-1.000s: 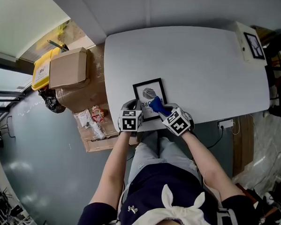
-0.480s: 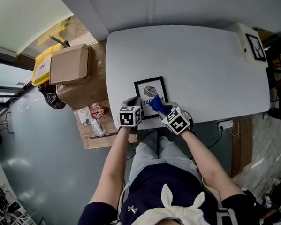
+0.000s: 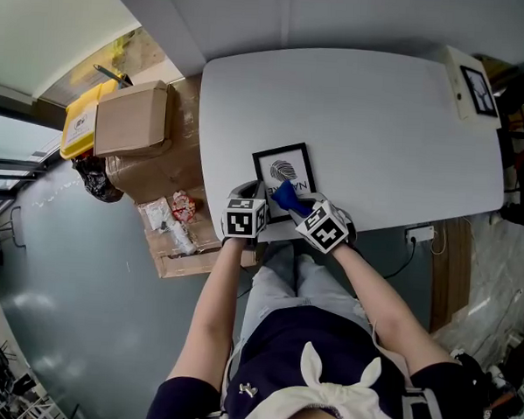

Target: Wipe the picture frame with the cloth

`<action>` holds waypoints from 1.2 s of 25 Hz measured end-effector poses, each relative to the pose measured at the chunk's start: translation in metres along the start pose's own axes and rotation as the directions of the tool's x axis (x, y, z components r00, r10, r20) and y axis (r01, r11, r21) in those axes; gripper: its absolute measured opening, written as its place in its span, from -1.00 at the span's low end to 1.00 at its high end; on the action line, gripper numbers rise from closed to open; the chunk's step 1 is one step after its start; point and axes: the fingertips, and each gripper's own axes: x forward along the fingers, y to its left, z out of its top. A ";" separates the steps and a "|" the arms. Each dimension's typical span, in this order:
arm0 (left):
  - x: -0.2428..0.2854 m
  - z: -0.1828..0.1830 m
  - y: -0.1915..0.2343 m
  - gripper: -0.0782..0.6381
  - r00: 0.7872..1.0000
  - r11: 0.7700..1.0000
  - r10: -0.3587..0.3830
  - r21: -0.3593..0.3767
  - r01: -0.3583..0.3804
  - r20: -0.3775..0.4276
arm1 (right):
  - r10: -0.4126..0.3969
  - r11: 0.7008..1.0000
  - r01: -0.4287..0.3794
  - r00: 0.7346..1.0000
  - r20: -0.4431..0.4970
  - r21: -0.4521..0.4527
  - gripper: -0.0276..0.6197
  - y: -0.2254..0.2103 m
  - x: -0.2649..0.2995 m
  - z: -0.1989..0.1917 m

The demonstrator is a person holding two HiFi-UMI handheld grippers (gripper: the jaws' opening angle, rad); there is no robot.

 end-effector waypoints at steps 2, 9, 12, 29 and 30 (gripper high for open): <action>-0.001 0.000 0.000 -0.77 1.000 1.000 -0.003 0.000 0.003 -0.002 | 0.004 1.000 -0.004 1.000 -0.005 0.002 -0.63 0.004 0.001 0.002; -0.001 0.000 -0.001 -0.77 1.000 1.000 -0.010 -0.003 0.010 -0.008 | 0.035 0.999 -0.036 0.999 -0.003 -0.036 -0.63 0.016 0.007 0.012; -0.001 0.000 -0.001 -0.77 1.000 1.000 -0.011 -0.005 0.011 -0.003 | 0.050 0.997 -0.051 0.999 -0.006 -0.054 -0.63 0.021 0.011 0.015; -0.001 -0.001 -0.001 -0.77 1.000 1.000 0.010 0.007 -0.010 0.002 | 0.021 0.982 -0.032 0.998 -0.060 -0.185 -0.63 0.031 0.020 0.016; 0.000 -0.001 0.000 -0.77 1.000 1.000 0.011 0.007 -0.011 0.003 | 0.020 0.982 -0.030 0.998 -0.057 -0.187 -0.63 0.031 0.020 0.016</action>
